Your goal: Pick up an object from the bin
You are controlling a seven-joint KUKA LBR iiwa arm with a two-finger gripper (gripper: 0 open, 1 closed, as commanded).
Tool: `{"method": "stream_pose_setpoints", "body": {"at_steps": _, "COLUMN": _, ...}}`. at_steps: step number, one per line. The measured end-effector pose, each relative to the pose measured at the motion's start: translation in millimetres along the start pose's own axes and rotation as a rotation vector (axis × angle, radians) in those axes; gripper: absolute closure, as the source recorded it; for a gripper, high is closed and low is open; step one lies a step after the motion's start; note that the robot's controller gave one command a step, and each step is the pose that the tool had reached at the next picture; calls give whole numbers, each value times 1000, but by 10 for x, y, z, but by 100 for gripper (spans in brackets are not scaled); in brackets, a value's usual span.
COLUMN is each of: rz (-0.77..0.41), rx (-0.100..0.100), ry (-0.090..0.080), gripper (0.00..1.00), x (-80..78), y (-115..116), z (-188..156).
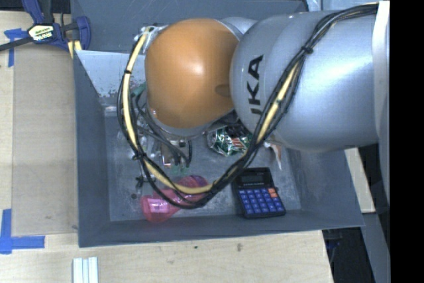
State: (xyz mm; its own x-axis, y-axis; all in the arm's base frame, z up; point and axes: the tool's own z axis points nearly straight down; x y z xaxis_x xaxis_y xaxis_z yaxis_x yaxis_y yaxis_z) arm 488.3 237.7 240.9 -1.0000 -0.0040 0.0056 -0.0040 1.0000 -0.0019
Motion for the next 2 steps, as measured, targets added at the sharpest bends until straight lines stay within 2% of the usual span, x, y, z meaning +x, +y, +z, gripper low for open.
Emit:
{"method": "stream_pose_setpoints", "body": {"at_steps": 1, "rz": 4, "rx": -3, "ry": -8, "gripper": 0, "x": -18, "y": -13, "z": -49}}
{"method": "stream_pose_setpoints", "body": {"at_steps": 2, "rz": -122, "rx": -3, "ry": -8, "gripper": 0, "x": -87, "y": -412, "z": 260}}
